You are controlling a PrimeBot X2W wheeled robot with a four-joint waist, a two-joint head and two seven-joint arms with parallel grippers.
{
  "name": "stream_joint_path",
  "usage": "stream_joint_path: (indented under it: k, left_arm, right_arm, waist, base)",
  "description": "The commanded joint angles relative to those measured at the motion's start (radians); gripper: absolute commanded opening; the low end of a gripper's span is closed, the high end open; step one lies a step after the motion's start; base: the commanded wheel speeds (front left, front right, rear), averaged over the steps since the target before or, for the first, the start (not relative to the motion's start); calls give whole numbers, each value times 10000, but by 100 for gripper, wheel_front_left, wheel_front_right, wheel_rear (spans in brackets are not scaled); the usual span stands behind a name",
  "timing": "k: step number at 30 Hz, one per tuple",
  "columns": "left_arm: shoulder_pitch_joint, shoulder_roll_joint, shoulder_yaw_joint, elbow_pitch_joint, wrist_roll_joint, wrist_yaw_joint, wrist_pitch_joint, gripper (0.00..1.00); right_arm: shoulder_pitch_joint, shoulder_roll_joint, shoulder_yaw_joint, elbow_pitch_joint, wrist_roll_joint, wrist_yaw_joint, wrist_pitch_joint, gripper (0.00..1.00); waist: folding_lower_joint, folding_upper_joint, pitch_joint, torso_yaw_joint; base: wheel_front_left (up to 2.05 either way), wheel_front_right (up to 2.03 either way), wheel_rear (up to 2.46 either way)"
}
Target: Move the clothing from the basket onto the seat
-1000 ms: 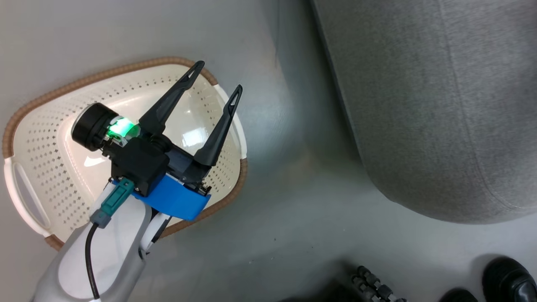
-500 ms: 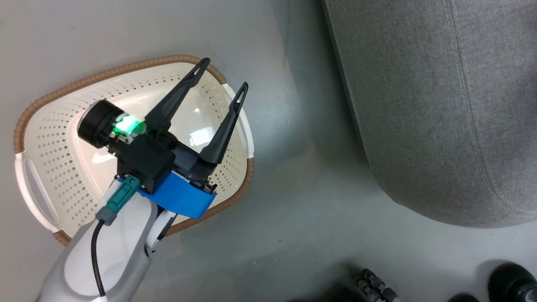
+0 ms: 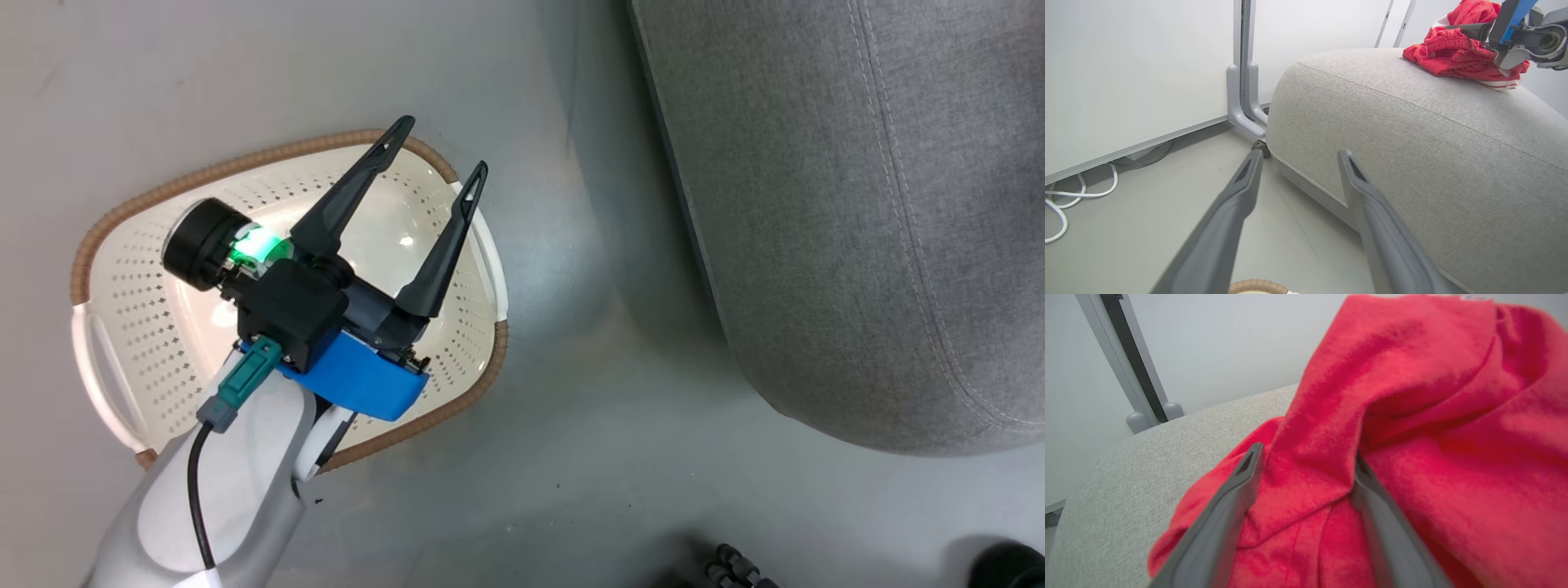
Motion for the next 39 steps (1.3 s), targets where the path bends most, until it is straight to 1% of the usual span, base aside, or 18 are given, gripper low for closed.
stream_joint_path:
  k: [1,5,11,18,24,30,39]
  left_arm:
    - [30,-71,72,-6,-36,-9,-48,100]
    - [184,-345,106,105,-78,-10,-48,100]
    - [600,-824,268,256,-210,-26,-48,100]
    - [1384,-1345,500,543,-466,-32,-47,100]
    - [2313,-1624,955,801,-715,-32,-48,100]
    - [3204,-1866,1387,1102,-909,-33,-47,100]
    - [4117,-2036,2198,1629,-979,-34,-41,100]
  right_arm:
    - [190,-107,22,7,-85,1,-46,100]
    - [536,-236,98,25,-138,1,-47,100]
    - [1454,-463,611,-272,-252,1,-44,100]
    - [3070,-602,1085,-1070,85,1,-34,100]
    - [4773,-301,1410,-2035,553,1,128,100]
    - [6612,199,1487,-3428,761,1,516,100]
    - [8851,1049,1564,-5599,242,1,1233,100]
  waist:
    - [-1,-1,-146,104]
    - [-1,-1,-646,345]
    - [-1,-1,-1686,766]
    - [-1,-1,-3139,1270]
    - [-1,-1,-4411,1535]
    - [-1,-1,-5550,1864]
    - [-1,-1,-6779,2344]
  base:
    - [0,0,0]
    - [0,0,0]
    - [0,0,0]
    - [0,0,0]
    - [0,0,0]
    - [0,0,0]
    - [0,0,0]
